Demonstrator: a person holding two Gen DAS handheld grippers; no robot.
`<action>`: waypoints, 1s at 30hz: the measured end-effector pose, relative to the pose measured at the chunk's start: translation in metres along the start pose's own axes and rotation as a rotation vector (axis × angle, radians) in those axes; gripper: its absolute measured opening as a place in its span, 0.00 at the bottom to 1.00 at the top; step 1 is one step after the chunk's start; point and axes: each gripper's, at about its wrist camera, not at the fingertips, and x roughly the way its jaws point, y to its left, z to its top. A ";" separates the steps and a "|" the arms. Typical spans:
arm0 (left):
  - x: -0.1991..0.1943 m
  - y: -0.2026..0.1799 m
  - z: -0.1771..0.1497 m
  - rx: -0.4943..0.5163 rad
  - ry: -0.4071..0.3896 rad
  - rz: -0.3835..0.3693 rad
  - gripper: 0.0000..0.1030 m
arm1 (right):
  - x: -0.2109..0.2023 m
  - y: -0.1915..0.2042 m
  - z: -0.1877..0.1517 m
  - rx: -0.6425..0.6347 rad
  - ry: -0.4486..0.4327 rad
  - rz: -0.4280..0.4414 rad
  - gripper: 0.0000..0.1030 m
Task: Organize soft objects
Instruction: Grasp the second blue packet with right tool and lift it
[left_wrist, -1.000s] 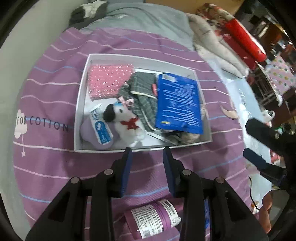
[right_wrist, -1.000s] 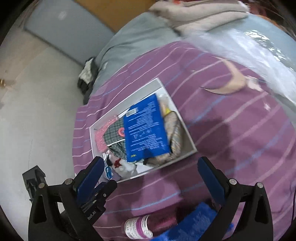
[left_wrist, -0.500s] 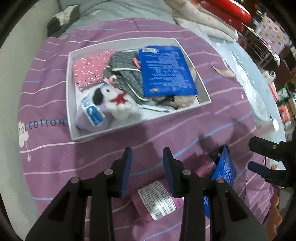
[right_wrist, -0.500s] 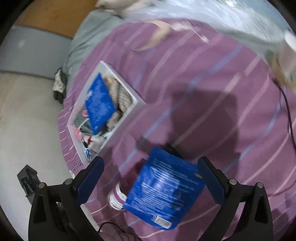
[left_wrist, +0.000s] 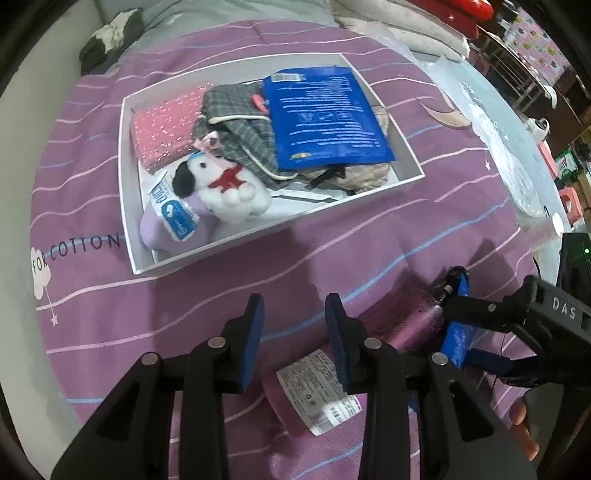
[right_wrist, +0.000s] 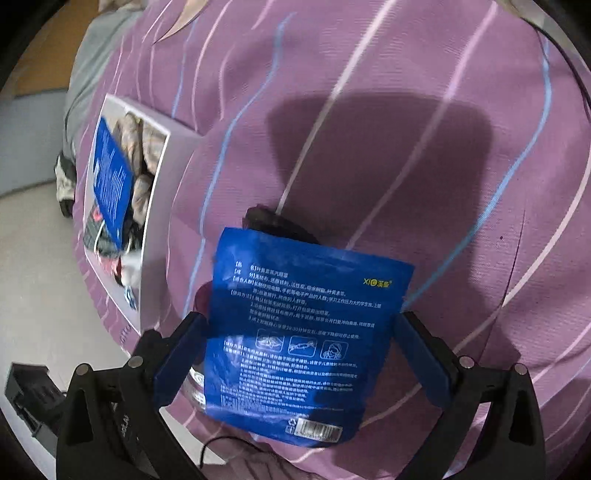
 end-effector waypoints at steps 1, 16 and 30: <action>0.001 0.002 0.000 -0.007 0.002 0.003 0.35 | 0.001 0.000 0.001 0.017 -0.001 0.000 1.00; 0.003 0.006 0.001 -0.031 0.004 0.005 0.35 | -0.005 -0.022 0.010 0.079 0.034 0.044 0.79; -0.002 0.019 0.002 -0.096 -0.017 -0.008 0.35 | -0.033 -0.004 0.007 -0.012 0.018 0.089 0.77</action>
